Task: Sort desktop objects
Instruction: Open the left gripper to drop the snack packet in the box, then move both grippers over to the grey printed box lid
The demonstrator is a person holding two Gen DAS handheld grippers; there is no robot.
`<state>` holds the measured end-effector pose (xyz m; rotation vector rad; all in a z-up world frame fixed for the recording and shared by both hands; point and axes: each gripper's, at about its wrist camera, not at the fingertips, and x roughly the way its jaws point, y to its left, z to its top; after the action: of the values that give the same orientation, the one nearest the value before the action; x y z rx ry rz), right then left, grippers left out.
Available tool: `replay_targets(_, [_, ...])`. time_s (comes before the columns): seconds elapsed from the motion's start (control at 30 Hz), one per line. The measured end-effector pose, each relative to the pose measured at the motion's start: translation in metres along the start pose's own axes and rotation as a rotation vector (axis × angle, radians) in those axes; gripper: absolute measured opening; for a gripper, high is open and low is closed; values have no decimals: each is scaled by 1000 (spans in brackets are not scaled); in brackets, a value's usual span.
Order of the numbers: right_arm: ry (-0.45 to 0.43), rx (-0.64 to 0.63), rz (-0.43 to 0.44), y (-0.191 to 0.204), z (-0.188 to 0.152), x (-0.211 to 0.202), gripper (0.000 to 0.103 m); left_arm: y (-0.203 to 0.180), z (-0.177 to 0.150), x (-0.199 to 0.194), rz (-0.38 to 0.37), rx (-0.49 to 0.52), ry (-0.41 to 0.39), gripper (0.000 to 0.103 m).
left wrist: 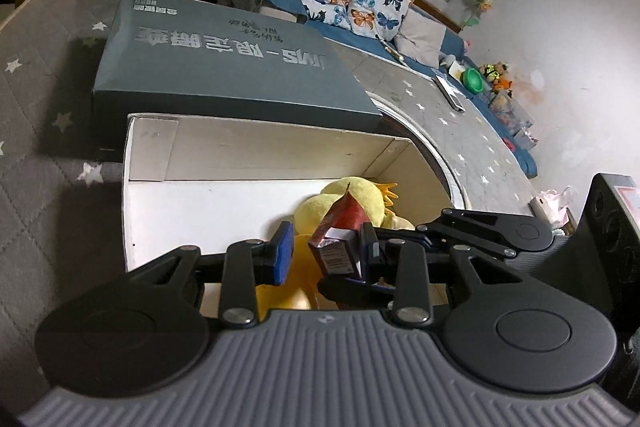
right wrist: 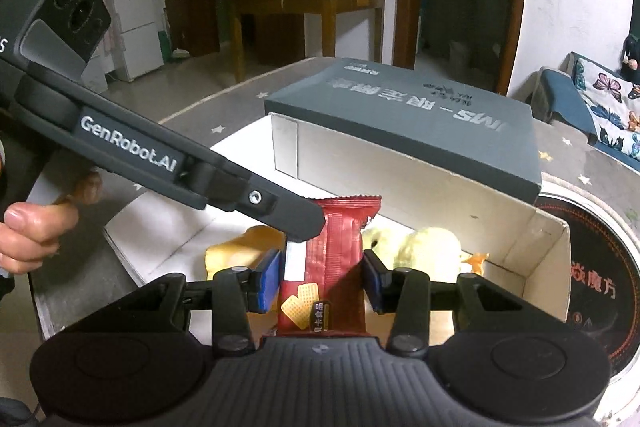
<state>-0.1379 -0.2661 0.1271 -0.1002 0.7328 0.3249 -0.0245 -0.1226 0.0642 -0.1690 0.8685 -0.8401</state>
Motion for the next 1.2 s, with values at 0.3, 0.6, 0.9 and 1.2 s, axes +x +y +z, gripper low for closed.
replay_targets(0.3, [-15,-27,-23,6,-4,-7,56,-11,0,-16,18,40,-41,35])
replay_targets(0.6, [-103,-29,-54,8,-8,-36,93,-29,-1,-32,116,99,-89,53])
replay_targets(0.9, [-205,84,-89,-15,-14,-57,103,-40,1,-42,213,150,-154,73])
replay_targets(1.2, [-242,261,-32,-44,-15,-66,103,-48,1,-51,273,187,-201,82])
